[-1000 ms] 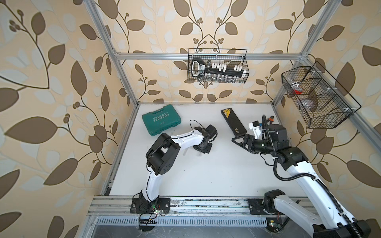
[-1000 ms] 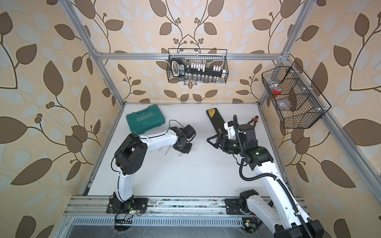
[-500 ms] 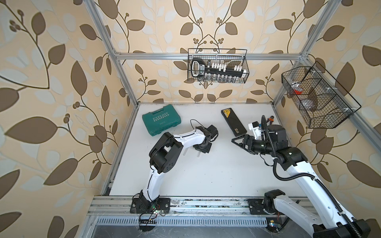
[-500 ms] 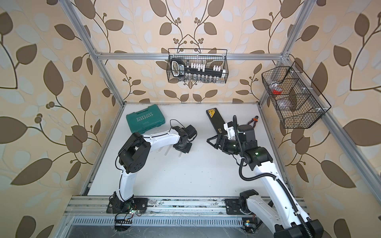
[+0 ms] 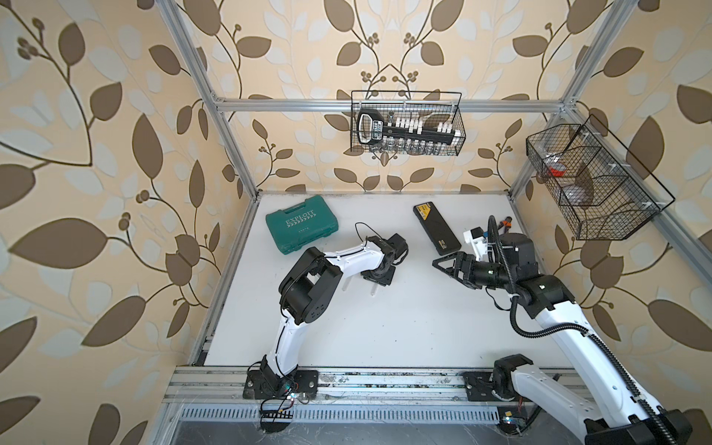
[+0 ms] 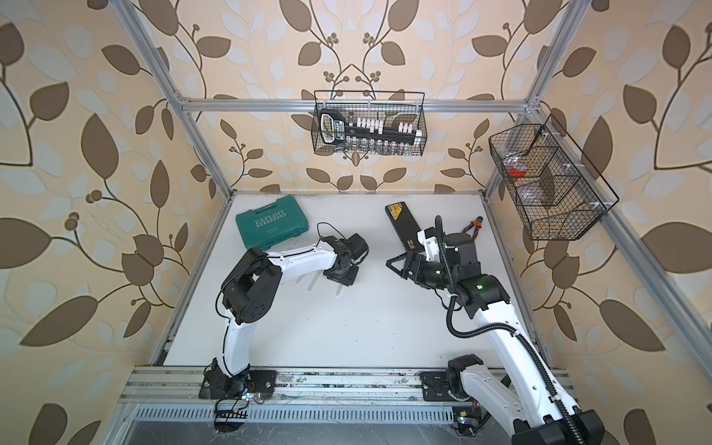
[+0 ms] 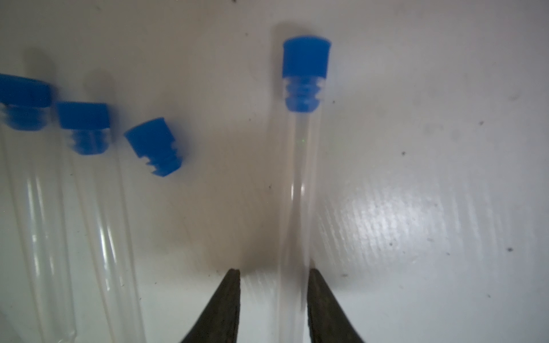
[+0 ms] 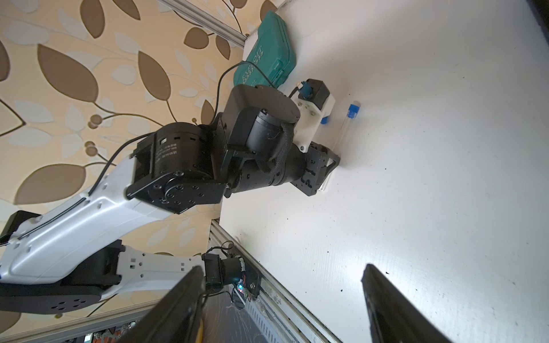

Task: Insert stoppers into test tubes
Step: Place the test tube at the center of the board.

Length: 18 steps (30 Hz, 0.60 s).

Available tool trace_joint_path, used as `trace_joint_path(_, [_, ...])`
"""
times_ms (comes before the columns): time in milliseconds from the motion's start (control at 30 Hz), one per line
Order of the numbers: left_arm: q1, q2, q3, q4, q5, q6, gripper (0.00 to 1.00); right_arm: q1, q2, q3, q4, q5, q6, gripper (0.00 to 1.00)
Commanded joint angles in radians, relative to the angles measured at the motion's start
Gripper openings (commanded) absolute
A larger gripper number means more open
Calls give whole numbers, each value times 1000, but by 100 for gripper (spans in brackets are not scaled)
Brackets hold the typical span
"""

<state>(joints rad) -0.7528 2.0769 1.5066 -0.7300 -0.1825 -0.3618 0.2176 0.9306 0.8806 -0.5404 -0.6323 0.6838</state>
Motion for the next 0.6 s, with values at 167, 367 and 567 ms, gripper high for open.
trace_joint_path(167, [-48,-246,-32,63,-78,-8,47,-4,2,-6,-13,-18,-18,81])
trace_joint_path(367, [20,-527,-184,142,-187,50,46,-4,-1,-15,-20,-6,-18,81])
trace_joint_path(567, [245,-606,-273,65,-127,138,53,-4,5,-31,1,-14,-16,80])
